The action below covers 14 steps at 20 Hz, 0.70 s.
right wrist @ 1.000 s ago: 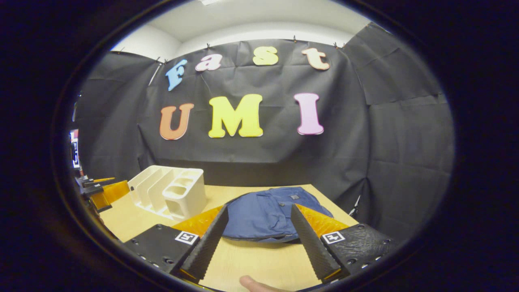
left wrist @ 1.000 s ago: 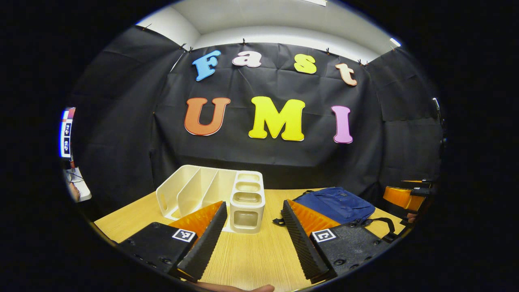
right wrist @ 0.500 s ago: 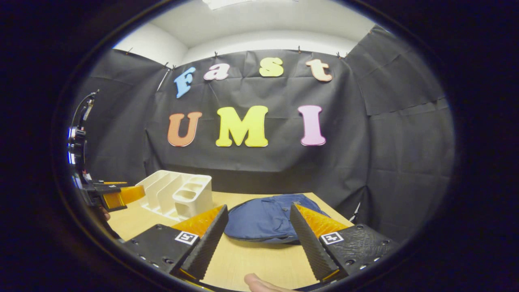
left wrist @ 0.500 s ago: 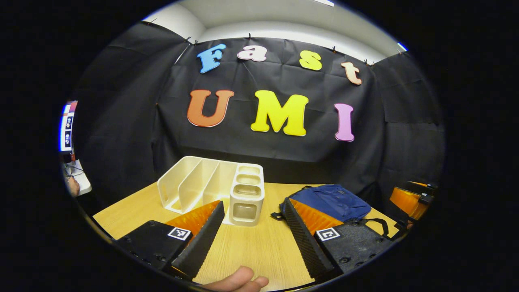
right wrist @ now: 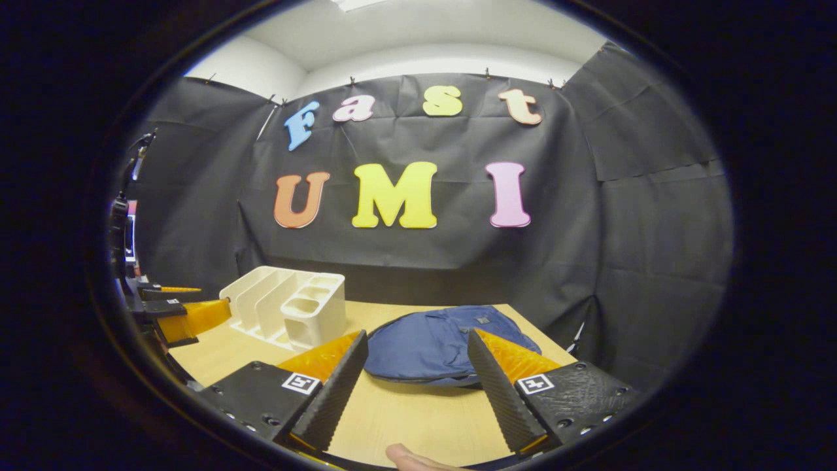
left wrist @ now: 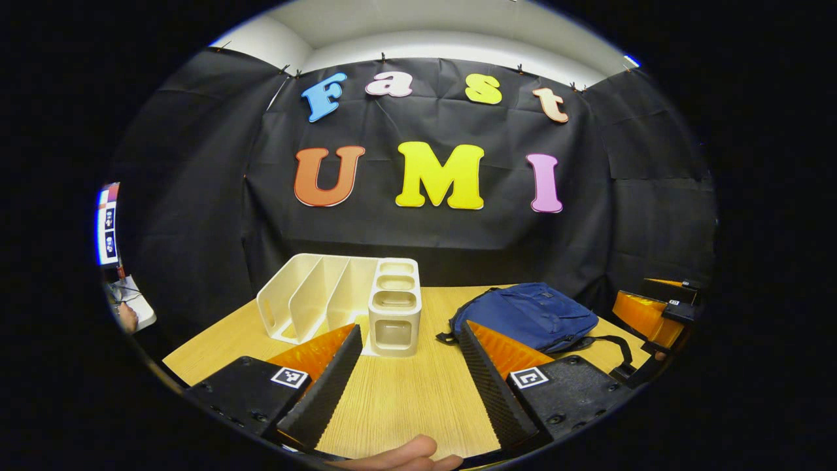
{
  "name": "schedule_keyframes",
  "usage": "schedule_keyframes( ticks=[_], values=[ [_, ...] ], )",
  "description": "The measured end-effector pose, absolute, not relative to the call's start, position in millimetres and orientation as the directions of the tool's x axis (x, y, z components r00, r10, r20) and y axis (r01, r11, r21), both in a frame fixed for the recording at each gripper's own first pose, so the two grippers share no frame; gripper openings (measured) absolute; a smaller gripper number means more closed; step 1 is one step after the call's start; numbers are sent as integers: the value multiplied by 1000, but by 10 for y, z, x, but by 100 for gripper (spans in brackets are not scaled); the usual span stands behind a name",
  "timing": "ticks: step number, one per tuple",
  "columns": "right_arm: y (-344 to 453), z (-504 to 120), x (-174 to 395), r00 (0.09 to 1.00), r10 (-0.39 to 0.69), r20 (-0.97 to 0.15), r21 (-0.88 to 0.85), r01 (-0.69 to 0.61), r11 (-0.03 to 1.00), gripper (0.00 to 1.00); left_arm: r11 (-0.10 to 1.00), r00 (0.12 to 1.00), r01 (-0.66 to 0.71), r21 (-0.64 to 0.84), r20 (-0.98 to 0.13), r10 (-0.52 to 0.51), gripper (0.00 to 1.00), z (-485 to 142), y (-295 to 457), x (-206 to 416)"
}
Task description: Open the schoolbag, grab two books from the bookshelf and put them into the schoolbag.
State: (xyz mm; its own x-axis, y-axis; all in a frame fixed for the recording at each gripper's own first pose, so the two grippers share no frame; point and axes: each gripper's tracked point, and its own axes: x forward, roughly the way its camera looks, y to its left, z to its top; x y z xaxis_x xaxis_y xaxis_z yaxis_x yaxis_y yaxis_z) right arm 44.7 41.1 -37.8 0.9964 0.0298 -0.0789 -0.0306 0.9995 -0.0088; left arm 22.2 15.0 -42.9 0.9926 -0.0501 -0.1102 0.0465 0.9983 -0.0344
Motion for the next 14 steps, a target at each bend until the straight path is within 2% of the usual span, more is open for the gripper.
schedule_keyframes(
  ticks=[3, 14],
  values=[
    [448, -426, 439, 994, 42, -98, -4, -43, 999, 93, 999, 991, 30, -25, -129, -33, 96, -466, 181, 247],
    [518, -382, 344, 996, 55, -75, -40, -58, 998, 94, 998, 997, 55, 24, -63, -53, 95, -362, 56, 178]
  ],
)
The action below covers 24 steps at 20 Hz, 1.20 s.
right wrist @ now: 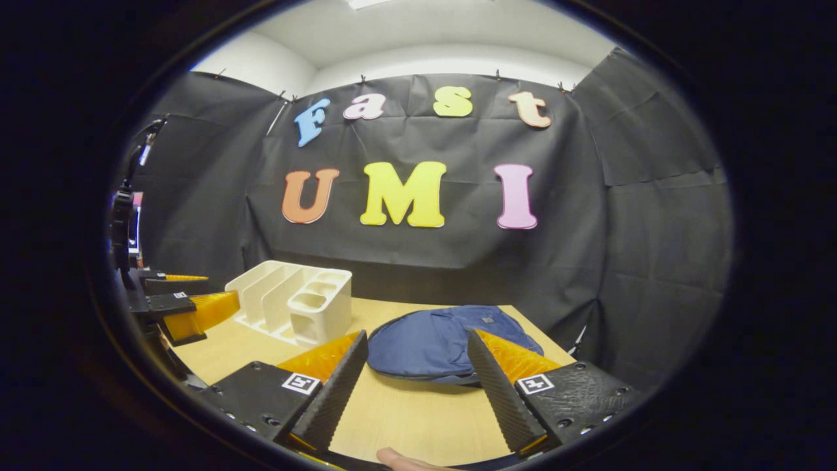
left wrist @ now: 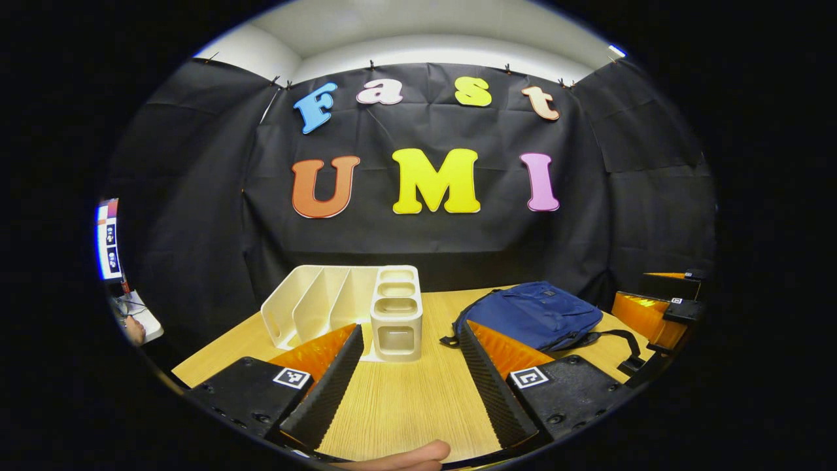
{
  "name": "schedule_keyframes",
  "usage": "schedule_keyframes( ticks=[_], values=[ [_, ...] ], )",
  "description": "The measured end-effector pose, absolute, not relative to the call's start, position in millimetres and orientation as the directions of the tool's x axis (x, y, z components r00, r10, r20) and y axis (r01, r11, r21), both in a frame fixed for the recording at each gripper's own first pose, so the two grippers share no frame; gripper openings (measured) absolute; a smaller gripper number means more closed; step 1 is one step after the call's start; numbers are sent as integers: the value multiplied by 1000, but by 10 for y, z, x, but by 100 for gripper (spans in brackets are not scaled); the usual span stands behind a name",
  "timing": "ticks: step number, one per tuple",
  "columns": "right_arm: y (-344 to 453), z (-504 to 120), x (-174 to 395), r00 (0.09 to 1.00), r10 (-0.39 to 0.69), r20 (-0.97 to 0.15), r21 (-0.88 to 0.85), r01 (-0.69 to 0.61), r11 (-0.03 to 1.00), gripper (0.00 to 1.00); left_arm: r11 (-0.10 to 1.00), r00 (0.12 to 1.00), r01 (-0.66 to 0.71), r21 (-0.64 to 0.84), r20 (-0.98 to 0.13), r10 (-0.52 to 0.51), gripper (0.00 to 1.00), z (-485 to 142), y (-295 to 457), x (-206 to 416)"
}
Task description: Open the schoolbag, grab two books from the bookshelf and put them into the schoolbag.
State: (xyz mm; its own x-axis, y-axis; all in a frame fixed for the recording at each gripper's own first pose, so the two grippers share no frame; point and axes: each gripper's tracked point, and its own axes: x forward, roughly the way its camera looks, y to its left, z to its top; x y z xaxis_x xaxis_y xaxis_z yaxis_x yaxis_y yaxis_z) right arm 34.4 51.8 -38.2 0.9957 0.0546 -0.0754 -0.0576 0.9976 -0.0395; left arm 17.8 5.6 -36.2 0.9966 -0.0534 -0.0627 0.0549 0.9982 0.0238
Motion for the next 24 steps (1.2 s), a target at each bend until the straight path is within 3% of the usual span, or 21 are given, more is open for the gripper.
schedule_keyframes(
  ticks=[13, 24],
  values=[
    [480, -407, 358, 996, 49, -81, -44, -53, 998, 93, 1000, 997, -9, 9, -74, 9, 95, -351, 249, 192],
    [514, -435, 380, 994, 51, -92, -56, -56, 997, 94, 1000, 996, -2, 5, -89, 3, 95, -412, 233, 219]
  ],
)
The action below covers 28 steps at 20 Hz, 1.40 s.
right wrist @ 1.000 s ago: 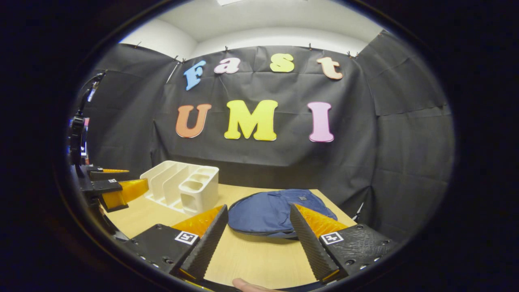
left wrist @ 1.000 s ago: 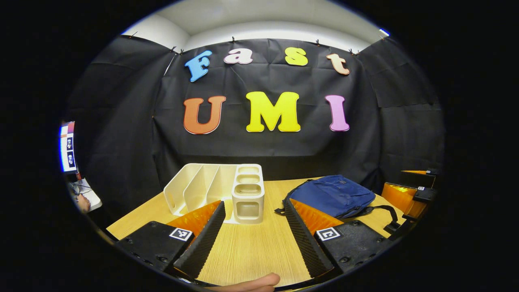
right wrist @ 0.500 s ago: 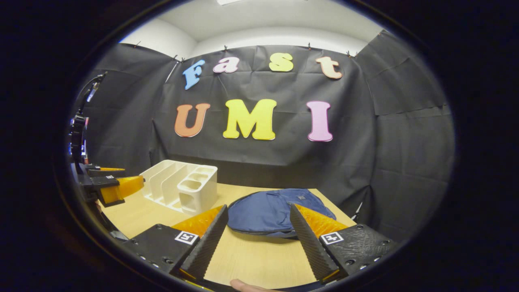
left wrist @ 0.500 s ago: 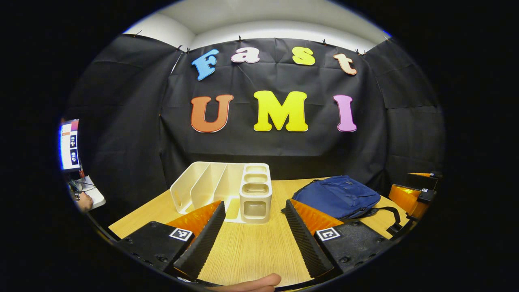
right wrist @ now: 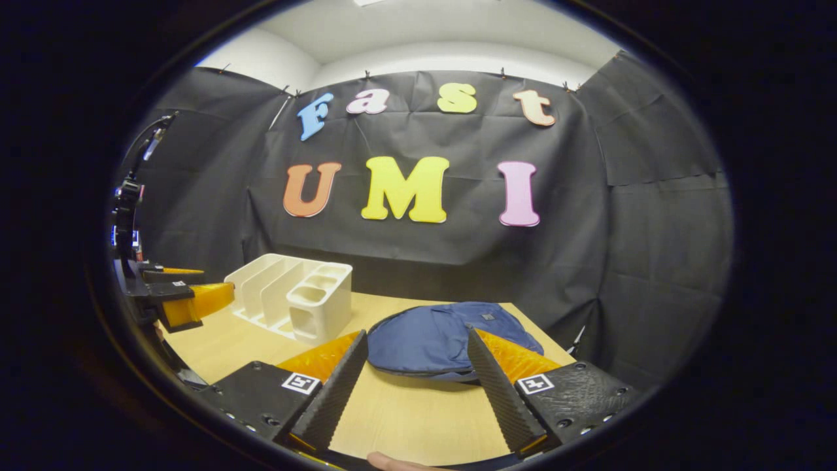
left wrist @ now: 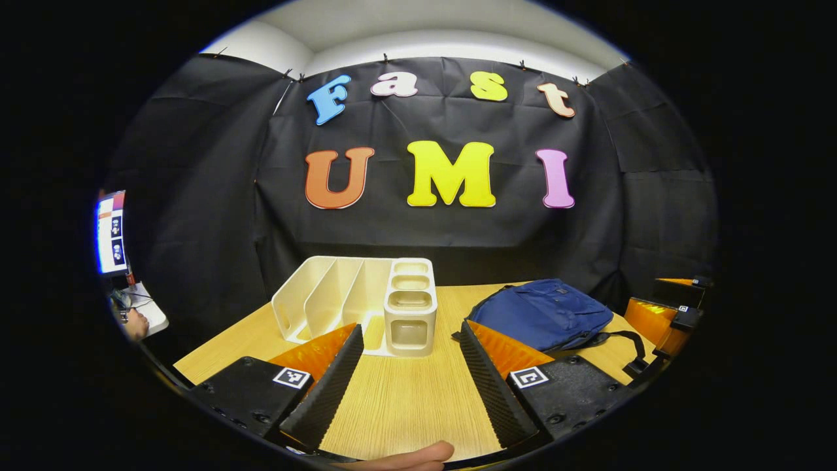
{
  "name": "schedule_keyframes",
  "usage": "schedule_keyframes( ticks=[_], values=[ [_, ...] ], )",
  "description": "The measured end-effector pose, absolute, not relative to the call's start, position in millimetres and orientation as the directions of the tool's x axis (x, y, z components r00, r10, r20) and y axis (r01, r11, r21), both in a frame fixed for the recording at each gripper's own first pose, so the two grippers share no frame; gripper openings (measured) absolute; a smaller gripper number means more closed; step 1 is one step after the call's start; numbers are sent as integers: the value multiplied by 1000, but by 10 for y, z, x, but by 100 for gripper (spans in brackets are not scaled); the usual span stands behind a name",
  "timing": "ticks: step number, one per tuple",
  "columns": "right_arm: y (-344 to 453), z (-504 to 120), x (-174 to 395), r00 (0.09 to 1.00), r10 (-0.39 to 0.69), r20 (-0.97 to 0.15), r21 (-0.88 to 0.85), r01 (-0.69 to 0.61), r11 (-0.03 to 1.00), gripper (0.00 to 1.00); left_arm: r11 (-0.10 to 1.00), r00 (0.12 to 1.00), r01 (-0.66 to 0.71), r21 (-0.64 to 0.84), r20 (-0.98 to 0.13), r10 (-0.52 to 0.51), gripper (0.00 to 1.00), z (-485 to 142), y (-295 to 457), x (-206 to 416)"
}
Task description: Open the schoolbag, grab two books from the bookshelf and put them into the schoolbag.
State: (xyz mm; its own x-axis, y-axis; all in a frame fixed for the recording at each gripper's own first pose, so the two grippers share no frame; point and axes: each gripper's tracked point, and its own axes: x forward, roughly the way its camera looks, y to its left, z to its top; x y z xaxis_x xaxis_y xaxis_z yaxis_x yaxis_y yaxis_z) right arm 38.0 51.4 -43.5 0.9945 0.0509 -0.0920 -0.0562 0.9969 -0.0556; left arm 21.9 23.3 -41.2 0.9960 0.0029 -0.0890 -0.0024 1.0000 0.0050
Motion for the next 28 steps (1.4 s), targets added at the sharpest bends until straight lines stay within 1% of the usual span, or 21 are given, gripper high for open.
schedule_keyframes(
  ticks=[4, 6, 9, 10, 13, 17, 18, 19, 28],
  values=[
    [484, -389, 358, 996, 45, -79, -51, -49, 997, 94, 1000, 997, 2, 10, -76, -2, 95, -394, 206, 213],
    [476, -396, 353, 996, 44, -79, -51, -48, 998, 92, 1000, 997, 8, 9, -81, -7, 95, -405, 191, 213],
    [459, -390, 354, 996, 41, -79, -52, -45, 998, 92, 1000, 997, 0, 15, -81, 1, 95, -395, 233, 193],
    [448, -382, 351, 996, 39, -78, -51, -43, 998, 94, 1000, 997, -5, 10, -79, 6, 95, -391, 257, 203],
    [391, -383, 344, 997, 28, -77, -50, -32, 998, 94, 1000, 997, 0, -13, -80, -1, 95, -389, 242, 209],
    [345, -352, 334, 997, 19, -70, -39, -22, 999, 94, 1000, 998, -1, -3, -67, 1, 95, -353, 265, 180],
    [339, -339, 332, 998, 18, -67, -39, -21, 999, 92, 1000, 998, -3, -3, -66, 2, 95, -356, 258, 191],
    [338, -339, 331, 998, 17, -64, -41, -20, 999, 93, 1000, 998, -3, -2, -61, 3, 95, -342, 271, 184],
    [362, -410, 385, 996, 22, -85, -43, -26, 999, 92, 1000, 1000, 6, 3, -25, -6, 95, -267, 256, 152]
  ],
)
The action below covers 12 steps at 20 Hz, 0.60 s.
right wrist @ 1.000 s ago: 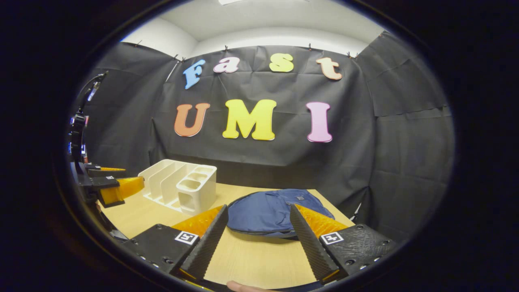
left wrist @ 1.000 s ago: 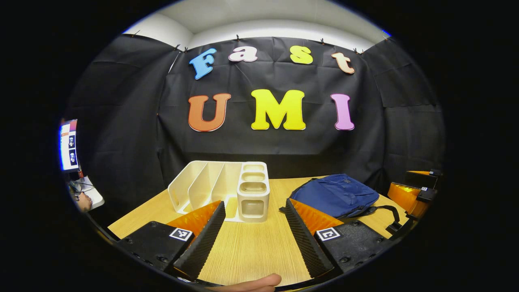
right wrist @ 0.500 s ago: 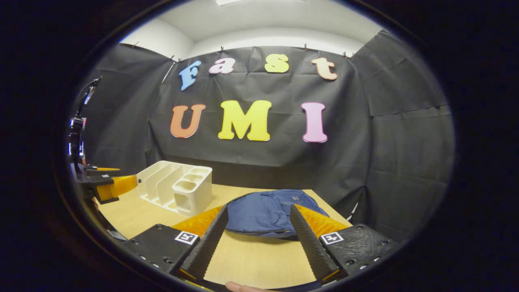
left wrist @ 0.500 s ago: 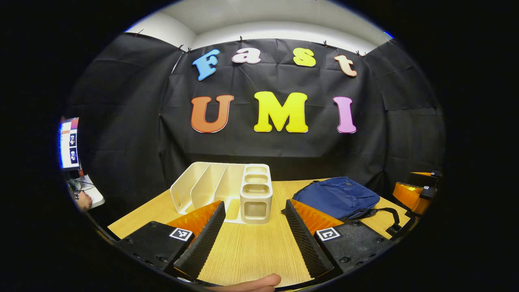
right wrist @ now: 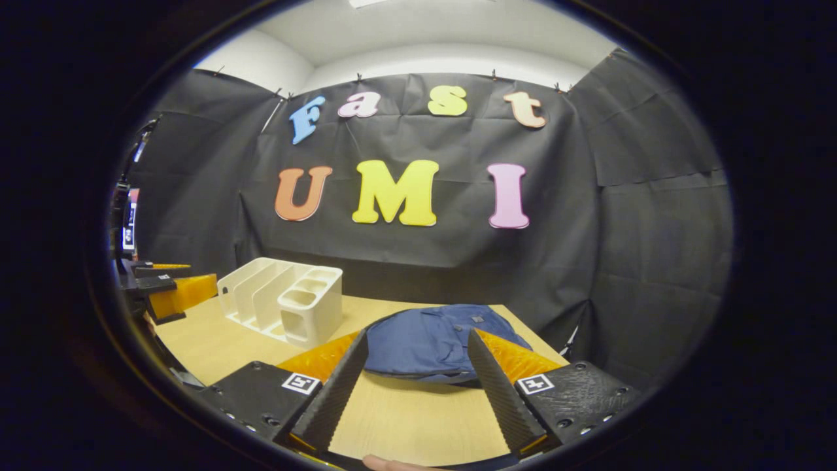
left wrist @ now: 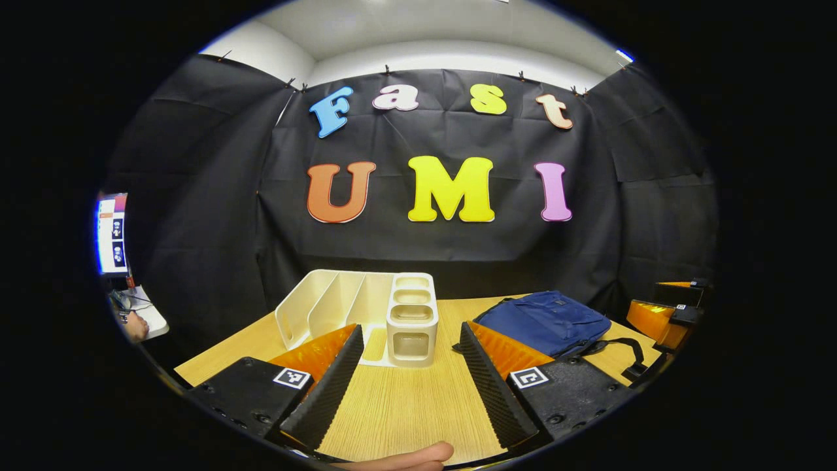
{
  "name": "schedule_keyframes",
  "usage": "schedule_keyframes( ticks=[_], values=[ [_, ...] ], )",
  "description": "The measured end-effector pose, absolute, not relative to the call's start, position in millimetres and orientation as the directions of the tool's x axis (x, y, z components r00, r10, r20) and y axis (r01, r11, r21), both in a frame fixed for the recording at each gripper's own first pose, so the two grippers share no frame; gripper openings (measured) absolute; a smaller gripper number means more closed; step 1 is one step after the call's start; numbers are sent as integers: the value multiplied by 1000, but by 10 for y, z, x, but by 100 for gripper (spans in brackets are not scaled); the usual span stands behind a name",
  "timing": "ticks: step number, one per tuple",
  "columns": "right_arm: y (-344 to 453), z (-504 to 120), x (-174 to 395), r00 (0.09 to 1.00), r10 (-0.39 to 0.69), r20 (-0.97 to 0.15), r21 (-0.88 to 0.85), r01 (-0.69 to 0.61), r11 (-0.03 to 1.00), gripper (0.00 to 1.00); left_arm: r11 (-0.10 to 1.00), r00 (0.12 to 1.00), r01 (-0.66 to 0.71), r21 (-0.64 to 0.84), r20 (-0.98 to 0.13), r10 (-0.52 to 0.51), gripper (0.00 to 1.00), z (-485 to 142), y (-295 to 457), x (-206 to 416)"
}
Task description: Open the schoolbag, grab two books from the bookshelf and put them into the schoolbag.
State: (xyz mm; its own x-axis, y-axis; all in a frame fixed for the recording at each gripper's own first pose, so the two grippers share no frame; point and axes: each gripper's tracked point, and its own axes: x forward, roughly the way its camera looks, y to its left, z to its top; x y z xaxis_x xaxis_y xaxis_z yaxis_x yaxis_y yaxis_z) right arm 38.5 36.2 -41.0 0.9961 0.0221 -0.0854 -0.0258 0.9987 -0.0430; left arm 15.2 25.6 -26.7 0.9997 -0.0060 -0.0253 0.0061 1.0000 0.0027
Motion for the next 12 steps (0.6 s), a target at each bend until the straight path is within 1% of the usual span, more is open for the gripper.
schedule_keyframes(
  ticks=[2, 12],
  values=[
    [369, -434, 395, 996, 24, -91, -44, -29, 999, 94, 1000, 1000, 10, 3, -26, -10, 95, -277, 236, 156],
    [332, -425, 393, 996, 17, -92, -40, -21, 999, 93, 1000, 999, 22, 1, -40, -22, 95, -320, 206, 163]
  ],
)
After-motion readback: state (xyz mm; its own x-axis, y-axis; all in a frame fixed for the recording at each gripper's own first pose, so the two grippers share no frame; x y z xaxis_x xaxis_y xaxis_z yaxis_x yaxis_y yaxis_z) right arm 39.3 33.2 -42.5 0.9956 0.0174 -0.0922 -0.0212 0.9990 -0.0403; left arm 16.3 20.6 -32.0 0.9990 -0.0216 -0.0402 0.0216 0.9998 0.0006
